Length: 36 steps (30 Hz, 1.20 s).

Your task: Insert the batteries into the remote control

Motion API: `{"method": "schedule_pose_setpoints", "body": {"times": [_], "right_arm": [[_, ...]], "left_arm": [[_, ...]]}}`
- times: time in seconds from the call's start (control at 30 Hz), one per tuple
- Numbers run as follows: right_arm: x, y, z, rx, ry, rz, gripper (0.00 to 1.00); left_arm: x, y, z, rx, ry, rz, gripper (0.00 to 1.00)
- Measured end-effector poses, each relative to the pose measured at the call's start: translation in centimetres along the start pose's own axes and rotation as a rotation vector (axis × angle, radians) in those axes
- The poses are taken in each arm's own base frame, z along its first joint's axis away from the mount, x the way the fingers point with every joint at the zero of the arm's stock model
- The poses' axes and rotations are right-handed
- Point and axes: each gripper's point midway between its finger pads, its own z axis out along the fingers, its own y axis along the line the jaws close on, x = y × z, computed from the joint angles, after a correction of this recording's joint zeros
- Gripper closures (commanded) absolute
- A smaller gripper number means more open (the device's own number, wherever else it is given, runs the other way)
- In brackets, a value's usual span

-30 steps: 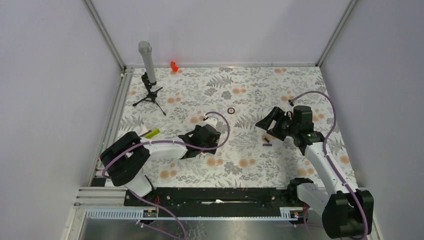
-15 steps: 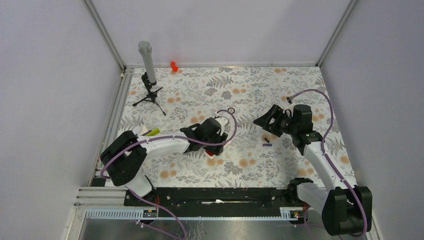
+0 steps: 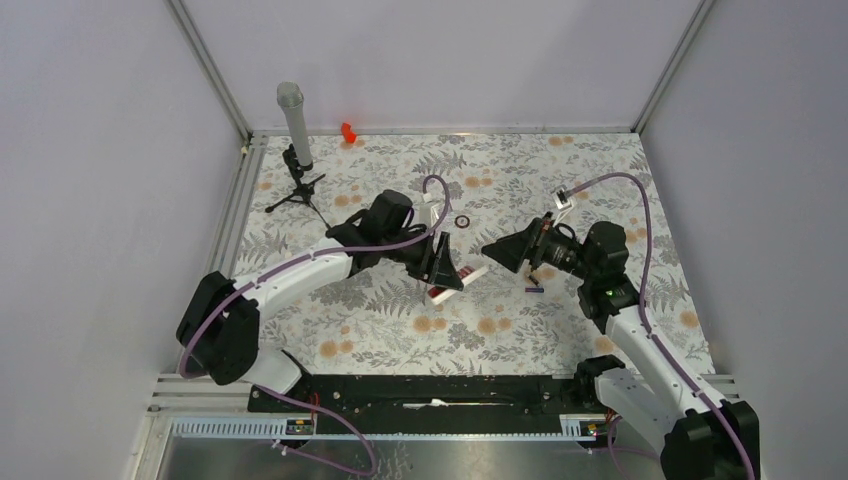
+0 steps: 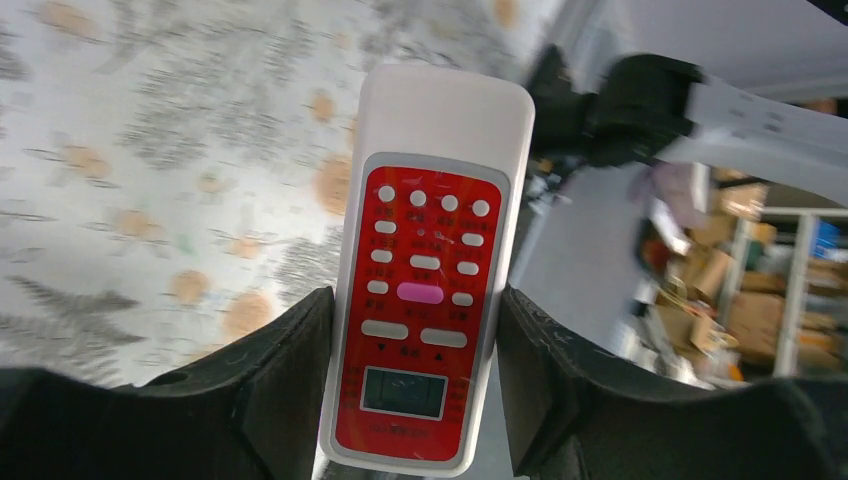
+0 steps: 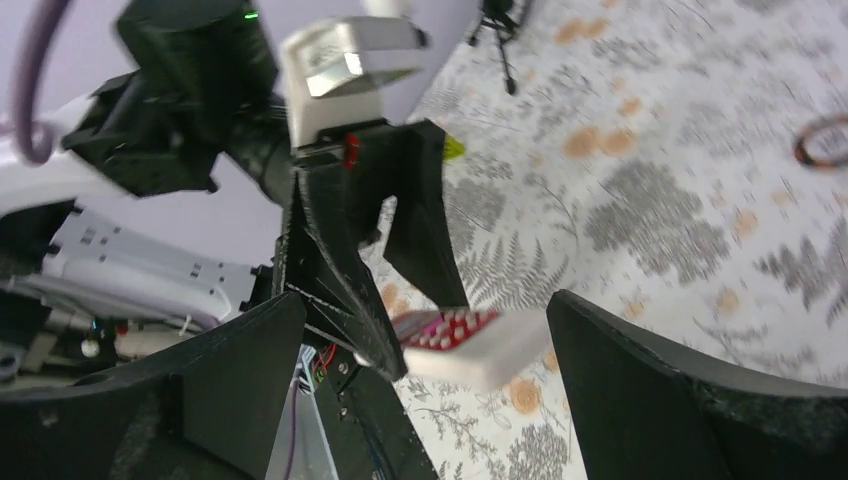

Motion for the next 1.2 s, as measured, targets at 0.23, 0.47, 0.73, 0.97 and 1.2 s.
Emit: {"method": "schedule_pose_setpoints", "body": {"times": [0.23, 0.47, 0.73, 0.97, 1.2], "right_arm": [[-2.6, 6.0, 0.8, -0.247, -0.018, -0.212, 0.0], [-1.1, 13.1, 1.7, -0.555, 0.123, -0.454, 0.03], [2.0, 13.1, 2.5, -0.713, 0.289, -0.534, 0.14], [3.6, 13.4, 1.8, -0.81, 0.369, -0.555, 0.33], [4.1, 13.8, 1.4, -0.853, 0.386, -0.576, 0.56]], "left_arm": [[-0.3, -4.6, -3.2, 0.23, 0.035, -0.102, 0.77], [-1.7, -6.9, -7.1, 0.37, 0.019, -0.167, 0.76], [-0.7, -9.8, -9.4, 0.512, 0.077, -0.198, 0.78], [0.0, -11.1, -10.8, 0.554, 0.086, -0.183, 0.79], [-0.2, -11.7, -11.2, 0.573, 0.087, -0.184, 0.77]]}}
